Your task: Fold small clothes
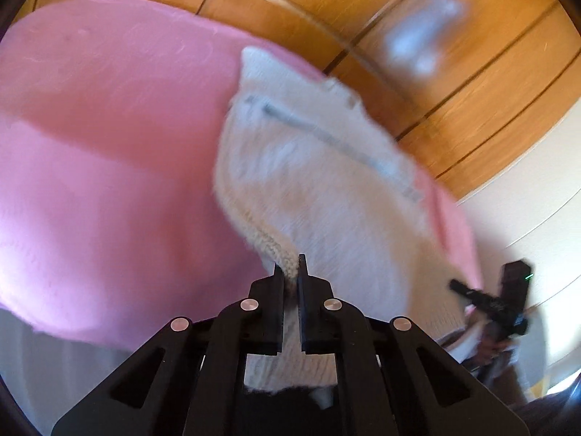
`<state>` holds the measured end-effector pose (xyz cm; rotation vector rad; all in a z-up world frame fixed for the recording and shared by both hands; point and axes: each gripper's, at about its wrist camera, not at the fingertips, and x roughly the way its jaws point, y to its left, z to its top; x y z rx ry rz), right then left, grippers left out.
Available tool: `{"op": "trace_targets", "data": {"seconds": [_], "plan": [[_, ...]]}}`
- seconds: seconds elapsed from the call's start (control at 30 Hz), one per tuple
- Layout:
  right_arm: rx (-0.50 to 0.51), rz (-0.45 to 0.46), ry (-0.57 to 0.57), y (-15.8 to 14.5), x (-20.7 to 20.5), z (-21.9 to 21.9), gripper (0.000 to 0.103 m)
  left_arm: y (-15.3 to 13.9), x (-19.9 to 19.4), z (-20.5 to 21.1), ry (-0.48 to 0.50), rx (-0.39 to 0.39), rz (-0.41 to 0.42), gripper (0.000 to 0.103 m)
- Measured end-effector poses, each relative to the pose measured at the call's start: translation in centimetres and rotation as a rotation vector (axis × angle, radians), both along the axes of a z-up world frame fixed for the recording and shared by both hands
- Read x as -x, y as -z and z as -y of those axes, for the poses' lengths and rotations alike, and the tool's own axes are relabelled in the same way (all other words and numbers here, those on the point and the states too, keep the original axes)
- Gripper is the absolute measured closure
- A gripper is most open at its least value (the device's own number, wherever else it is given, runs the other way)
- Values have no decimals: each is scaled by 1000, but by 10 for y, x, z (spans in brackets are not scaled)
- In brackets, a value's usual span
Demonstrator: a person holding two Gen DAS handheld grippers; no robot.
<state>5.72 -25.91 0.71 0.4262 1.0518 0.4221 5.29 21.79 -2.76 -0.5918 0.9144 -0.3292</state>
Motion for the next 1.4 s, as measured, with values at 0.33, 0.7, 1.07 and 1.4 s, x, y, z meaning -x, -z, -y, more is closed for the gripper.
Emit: {"op": "trace_targets", "data": {"seconds": [0.33, 0.7, 1.07, 1.4], "plan": [[19, 4, 205, 6, -110, 24, 92, -20, -114, -7, -91, 72, 36, 98], [-41, 24, 325, 9, -114, 74, 18, 0, -159, -49, -307, -36, -25, 40], [291, 13, 173, 48, -98, 24, 57, 35, -95, -26, -149, -163, 2, 34], [206, 62, 236, 23, -75, 28, 89, 24, -82, -5, -52, -239, 12, 94]]}}
